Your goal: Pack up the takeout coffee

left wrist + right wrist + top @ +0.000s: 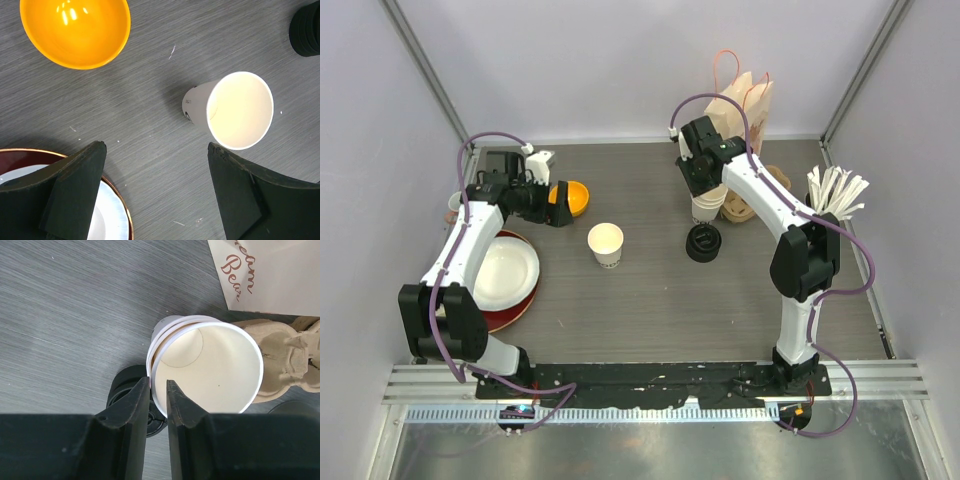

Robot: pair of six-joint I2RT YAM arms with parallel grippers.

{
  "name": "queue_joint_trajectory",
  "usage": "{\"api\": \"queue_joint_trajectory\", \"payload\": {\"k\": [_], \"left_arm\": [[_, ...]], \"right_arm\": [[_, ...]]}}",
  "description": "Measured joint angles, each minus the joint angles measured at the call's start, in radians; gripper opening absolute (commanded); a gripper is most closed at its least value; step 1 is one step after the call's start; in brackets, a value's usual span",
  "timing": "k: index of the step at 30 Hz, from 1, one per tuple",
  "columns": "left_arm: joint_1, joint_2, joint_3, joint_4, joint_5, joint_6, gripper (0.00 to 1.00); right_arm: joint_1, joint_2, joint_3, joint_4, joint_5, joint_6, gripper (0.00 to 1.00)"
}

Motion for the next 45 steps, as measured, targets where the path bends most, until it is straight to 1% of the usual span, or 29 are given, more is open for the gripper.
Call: {"api": "queue_joint_trajectory", "payload": {"k": [4,6,9,14,18,21,22,27,35,45], "left_arm": [[0.000,0.000,0.000,0.000,0.000,0.000,0.87],[0.000,0.000,0.000,0.000,0.000,0.000,0.87],[0.000,0.000,0.000,0.000,0.000,0.001,0.87],[0.000,0.000,0.000,0.000,-0.003,0.004,0.87],[0.000,-0.004,0.000,0.000,-0.008,0.008,0.87],[0.000,-0.008,0.000,0.000,-0.010,0.008,0.87],[0.000,-0.008,0.000,0.000,-0.010,0.008,0.87],[0.000,-0.010,0.000,0.000,-0.010,0.012,0.87],[0.000,-0.011,0.000,0.000,-0.010,0.022,0.87],[0.000,-0.013,0.000,0.000,-0.011,0.026,0.87]], "right_arm": [[0.000,0.000,0.000,-0.003,-0.004,-0.002,0.23],[0.000,0.000,0.000,-0.004,-0.006,-0.002,0.19],[0.000,0.000,0.000,-0.005,-0.010,-0.003,0.17],[0.000,0.000,0.000,-0.006,-0.016,-0.011,0.20],[0.000,0.000,0.000,-0.005,-0.017,-0.019,0.19],[0.000,0.002,0.000,-0.006,-0.017,-0.022,0.13],[0.000,0.003,0.000,-0.006,-0.017,-0.023,0.09],[0.000,0.006,0.000,-0.005,-0.017,-0.026,0.01],[0.002,0.006,0.000,-0.006,-0.016,-0.044,0.01],[0.018,0.000,0.052,-0.063,0.026,-0.073,0.01]]}}
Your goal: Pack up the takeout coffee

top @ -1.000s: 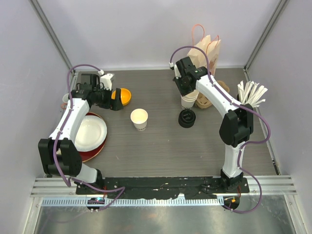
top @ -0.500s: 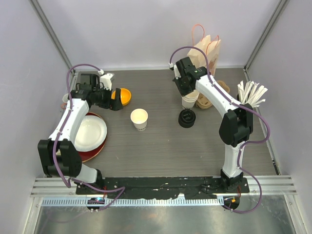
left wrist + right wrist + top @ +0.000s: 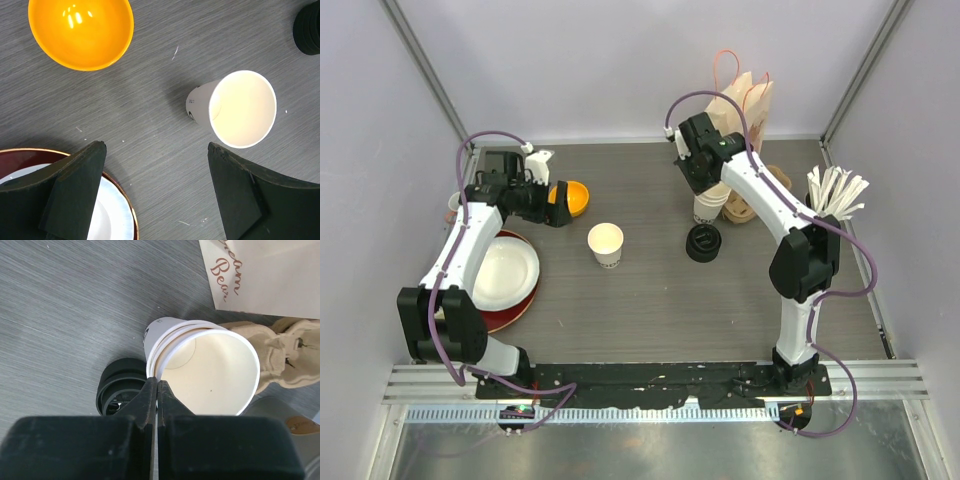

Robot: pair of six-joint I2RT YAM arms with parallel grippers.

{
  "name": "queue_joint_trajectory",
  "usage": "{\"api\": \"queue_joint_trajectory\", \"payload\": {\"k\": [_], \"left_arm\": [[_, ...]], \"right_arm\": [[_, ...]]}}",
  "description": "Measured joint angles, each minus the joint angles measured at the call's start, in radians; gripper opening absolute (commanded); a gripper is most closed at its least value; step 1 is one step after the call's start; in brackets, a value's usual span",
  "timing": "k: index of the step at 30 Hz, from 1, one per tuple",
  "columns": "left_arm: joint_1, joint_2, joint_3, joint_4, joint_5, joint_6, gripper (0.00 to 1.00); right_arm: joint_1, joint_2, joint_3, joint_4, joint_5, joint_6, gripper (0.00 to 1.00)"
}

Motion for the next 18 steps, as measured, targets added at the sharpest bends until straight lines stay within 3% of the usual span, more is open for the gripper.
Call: {"api": "queue_joint_trajectory", "payload": {"k": [7,18], "left_arm": [[0.000,0.000,0.000,0.000,0.000,0.000,0.87],[0.000,-0.016,0.000,0.000,-0.007,0.004,0.87]], "right_arm": [[0.031,-0.003,0.019,-0.018,0.054,-0.023,0.01],[0.037,0.000,0.016,-0.016,0.010,-0.037,0.01]]}}
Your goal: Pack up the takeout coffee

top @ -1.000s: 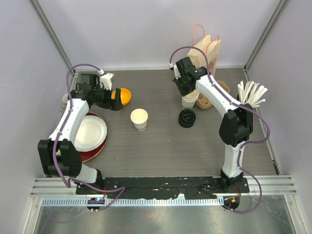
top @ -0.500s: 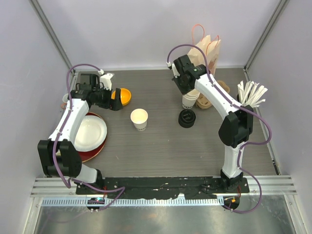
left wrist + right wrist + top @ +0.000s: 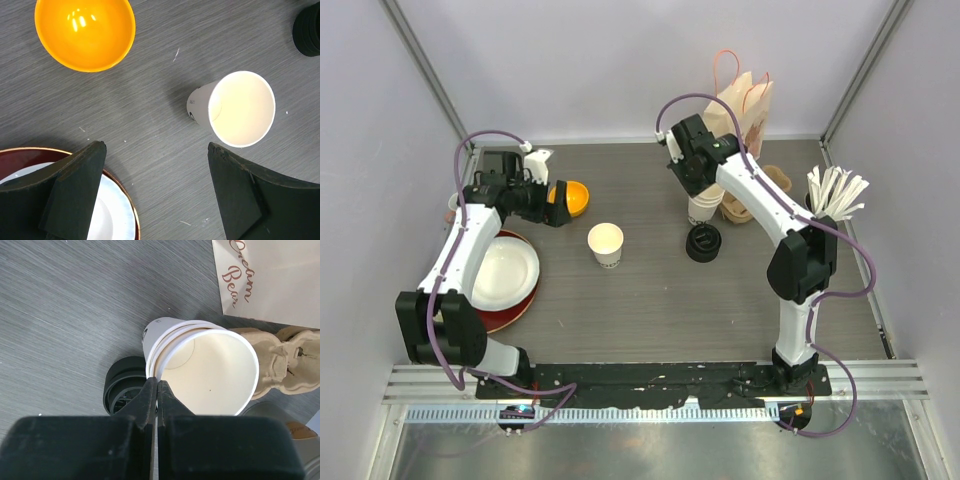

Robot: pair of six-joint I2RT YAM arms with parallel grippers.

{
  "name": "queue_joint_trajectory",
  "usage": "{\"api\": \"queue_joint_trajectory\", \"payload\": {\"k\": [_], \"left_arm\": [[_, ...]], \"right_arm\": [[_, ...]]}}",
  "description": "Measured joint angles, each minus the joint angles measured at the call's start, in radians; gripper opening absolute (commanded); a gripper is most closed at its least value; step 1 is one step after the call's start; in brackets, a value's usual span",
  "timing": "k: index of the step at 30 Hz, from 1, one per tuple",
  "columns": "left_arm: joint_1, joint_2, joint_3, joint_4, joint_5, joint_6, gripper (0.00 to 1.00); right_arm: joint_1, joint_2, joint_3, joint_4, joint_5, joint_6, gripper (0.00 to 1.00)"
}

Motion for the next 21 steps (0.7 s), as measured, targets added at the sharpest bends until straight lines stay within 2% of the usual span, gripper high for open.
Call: {"api": "queue_joint_trajectory", "payload": {"k": [6,9,11,16,19,20,21], "left_arm": [[-0.001,-0.003,0.003,0.000,0.008,-0.008,0.84],[-0.026,-0.003,0.036,0.007,0.068,-0.037,0.85],[-0.092,0.000,0.076,0.029,0.121,-0.067,0.87],[-0.357,0.101,0.212,0.187,0.195,-0.196,0.86],[-0.429,0.233,0.291,0.275,0.202,-0.287,0.73],[-0.435,0.290,0.317,0.303,0.198,-0.327,0.65],[-0.436,0.341,0.337,0.318,0.191,-0.368,0.62]], "right_arm": [[0.011,-0.028,-0.029,0.037,-0.008,-0.019,0.01],[0.016,-0.068,-0.087,0.063,-0.027,-0.024,0.01],[0.013,-0.076,-0.110,0.074,-0.060,-0.023,0.01],[-0.003,-0.077,-0.137,0.097,-0.119,-0.017,0.01],[-0.010,-0.085,-0.144,0.117,-0.138,-0.016,0.01],[-0.012,-0.093,-0.155,0.129,-0.140,-0.017,0.01],[-0.015,-0.106,-0.174,0.140,-0.149,-0.019,0.01]]}}
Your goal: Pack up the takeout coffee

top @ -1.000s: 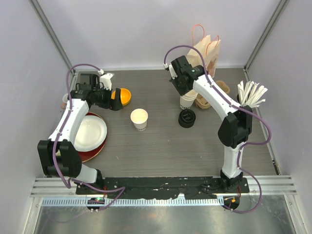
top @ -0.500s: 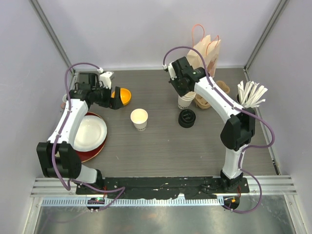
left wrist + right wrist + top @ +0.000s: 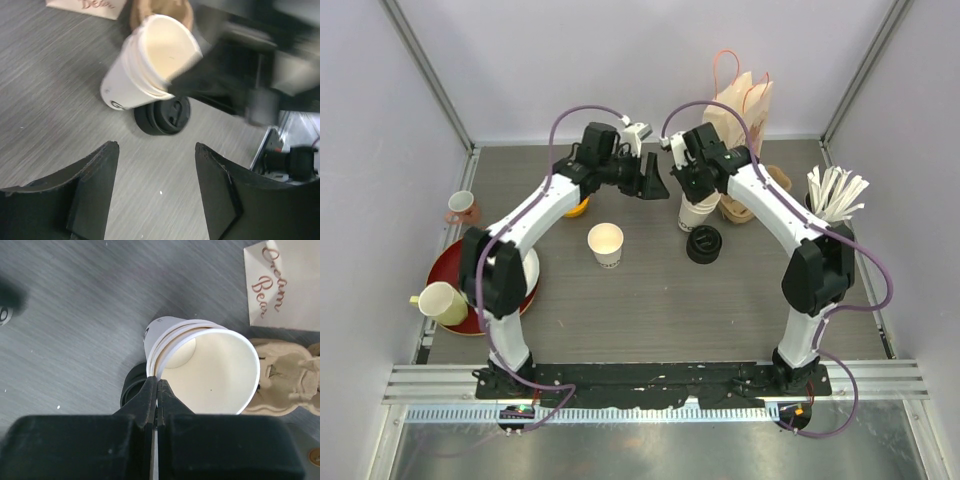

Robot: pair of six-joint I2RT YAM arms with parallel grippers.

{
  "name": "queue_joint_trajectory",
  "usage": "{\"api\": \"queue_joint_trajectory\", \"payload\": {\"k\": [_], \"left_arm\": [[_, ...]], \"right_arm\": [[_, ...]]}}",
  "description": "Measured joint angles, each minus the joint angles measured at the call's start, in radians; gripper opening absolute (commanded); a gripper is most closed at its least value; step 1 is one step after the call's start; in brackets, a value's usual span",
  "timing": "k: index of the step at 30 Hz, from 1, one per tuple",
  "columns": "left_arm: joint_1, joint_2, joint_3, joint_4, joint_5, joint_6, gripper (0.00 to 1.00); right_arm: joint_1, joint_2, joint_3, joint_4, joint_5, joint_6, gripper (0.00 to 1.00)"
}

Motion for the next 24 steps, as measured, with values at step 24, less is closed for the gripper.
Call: {"api": "queue_joint_trajectory", "payload": {"k": [24], "left_arm": [[-0.031,0.307,0.091,0.147,0.035,-0.504,0.49]], "right_arm": [[-0.011,-0.146,-0.167,0.085,-0.111,-0.053,0.01]]}}
